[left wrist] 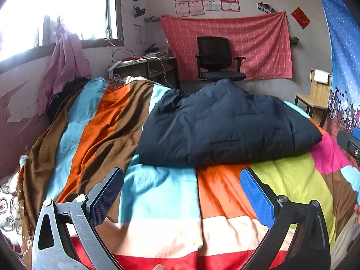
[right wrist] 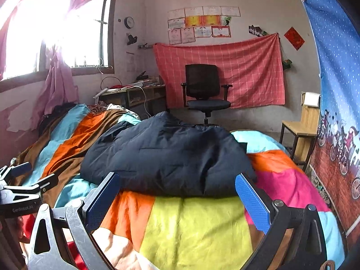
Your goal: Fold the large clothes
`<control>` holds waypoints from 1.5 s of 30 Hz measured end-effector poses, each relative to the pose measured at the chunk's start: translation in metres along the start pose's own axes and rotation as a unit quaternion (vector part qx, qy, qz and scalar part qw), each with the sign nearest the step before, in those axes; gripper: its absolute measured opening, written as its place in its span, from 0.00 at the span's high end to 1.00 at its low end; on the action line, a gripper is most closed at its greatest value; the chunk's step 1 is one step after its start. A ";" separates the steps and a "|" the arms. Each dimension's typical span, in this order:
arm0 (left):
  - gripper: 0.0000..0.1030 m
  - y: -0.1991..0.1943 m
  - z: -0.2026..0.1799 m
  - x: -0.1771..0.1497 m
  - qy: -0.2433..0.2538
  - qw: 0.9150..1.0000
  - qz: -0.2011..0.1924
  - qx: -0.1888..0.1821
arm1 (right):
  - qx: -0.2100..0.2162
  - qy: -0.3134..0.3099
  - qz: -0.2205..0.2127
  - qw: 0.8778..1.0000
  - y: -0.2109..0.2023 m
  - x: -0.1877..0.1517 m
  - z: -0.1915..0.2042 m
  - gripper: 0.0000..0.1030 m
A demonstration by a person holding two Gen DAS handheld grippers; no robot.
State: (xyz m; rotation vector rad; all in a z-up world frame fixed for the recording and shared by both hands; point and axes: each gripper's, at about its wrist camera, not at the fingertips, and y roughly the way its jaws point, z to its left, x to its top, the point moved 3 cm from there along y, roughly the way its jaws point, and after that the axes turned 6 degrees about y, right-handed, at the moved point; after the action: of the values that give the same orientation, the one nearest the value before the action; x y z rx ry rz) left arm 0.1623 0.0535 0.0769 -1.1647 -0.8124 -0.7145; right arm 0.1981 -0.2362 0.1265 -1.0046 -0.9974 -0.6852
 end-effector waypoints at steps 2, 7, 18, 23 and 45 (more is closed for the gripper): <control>0.02 0.001 -0.001 -0.003 -0.001 1.000 0.002 0.000 | 0.001 -0.001 0.000 1.000 0.000 -0.004 0.000 0.00; 0.02 0.001 0.000 -0.005 -0.002 1.000 0.001 0.006 | 0.002 -0.007 -0.002 1.000 0.002 -0.009 0.000 0.00; 0.02 0.004 -0.001 -0.012 0.001 1.000 0.010 0.008 | 0.005 -0.001 0.012 1.000 0.008 -0.015 -0.007 0.00; 0.02 0.003 -0.001 -0.013 0.001 1.000 0.009 0.011 | 0.005 0.000 0.014 1.000 0.008 -0.016 -0.008 0.00; 0.02 0.001 0.001 -0.015 0.000 1.000 0.007 0.013 | 0.005 0.000 0.014 1.000 0.008 -0.016 -0.008 0.00</control>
State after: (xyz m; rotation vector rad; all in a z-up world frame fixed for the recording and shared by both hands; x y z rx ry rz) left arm 0.1555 0.0555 0.0641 -1.1451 -0.8099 -0.6899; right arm 0.2016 -0.2398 0.1078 -1.0083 -0.9838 -0.6566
